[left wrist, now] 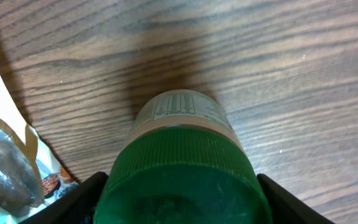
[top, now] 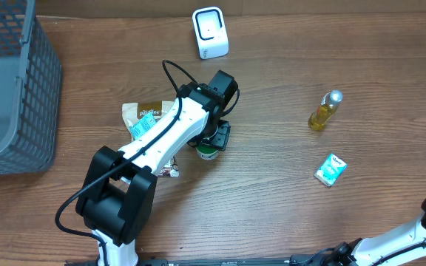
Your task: Scan the item barcode
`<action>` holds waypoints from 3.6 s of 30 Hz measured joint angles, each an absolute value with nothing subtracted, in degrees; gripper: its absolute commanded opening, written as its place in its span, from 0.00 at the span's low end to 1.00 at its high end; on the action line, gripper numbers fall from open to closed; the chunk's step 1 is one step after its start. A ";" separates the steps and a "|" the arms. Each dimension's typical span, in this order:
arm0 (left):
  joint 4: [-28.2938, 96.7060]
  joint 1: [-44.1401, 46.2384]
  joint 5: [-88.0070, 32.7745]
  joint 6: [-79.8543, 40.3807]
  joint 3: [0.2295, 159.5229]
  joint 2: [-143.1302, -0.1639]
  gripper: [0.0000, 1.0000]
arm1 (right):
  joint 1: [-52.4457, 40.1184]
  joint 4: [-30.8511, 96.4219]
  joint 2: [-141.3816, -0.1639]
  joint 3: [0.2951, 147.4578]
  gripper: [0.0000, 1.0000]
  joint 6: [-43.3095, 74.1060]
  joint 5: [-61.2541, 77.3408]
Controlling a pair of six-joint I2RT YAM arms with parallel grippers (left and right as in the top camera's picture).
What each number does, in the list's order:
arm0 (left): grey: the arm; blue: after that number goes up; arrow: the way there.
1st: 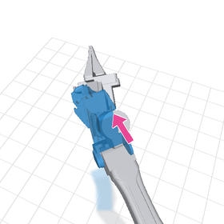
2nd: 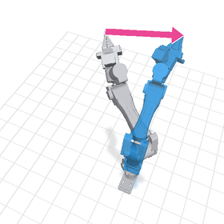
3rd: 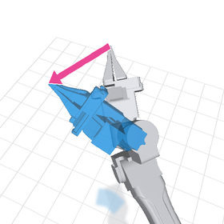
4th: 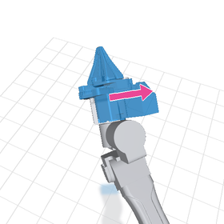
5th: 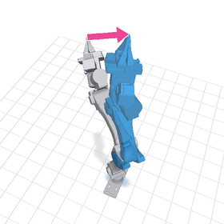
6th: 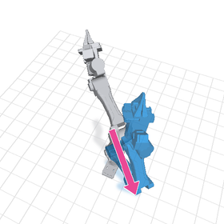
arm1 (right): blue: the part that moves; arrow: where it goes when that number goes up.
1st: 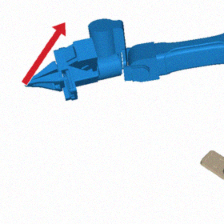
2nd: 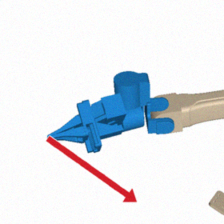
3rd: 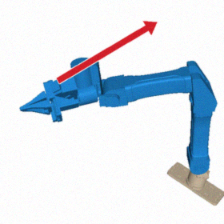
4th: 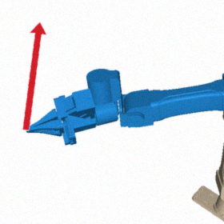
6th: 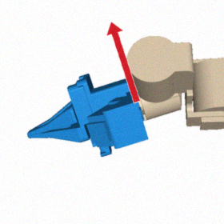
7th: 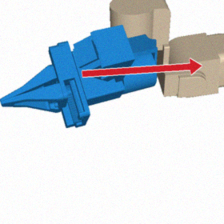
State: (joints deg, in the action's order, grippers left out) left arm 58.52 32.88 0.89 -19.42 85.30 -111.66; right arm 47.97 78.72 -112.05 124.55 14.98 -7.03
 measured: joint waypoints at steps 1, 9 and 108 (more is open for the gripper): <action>58.37 32.88 0.91 -19.73 85.30 -111.66 0.65 | 47.97 78.72 -112.05 124.55 1.00 14.98 -7.03; 57.17 32.88 0.86 -21.52 85.30 -111.66 0.72 | 47.99 78.70 -112.05 124.55 1.00 14.98 -7.01; 60.14 32.88 8.03 -17.58 84.88 -91.42 1.00 | 47.97 78.72 -112.05 124.55 1.00 14.98 -7.03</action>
State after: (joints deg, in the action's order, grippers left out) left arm 60.14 32.88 8.03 -17.58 84.88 -91.42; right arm 47.97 78.72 -112.05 124.55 14.98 -7.03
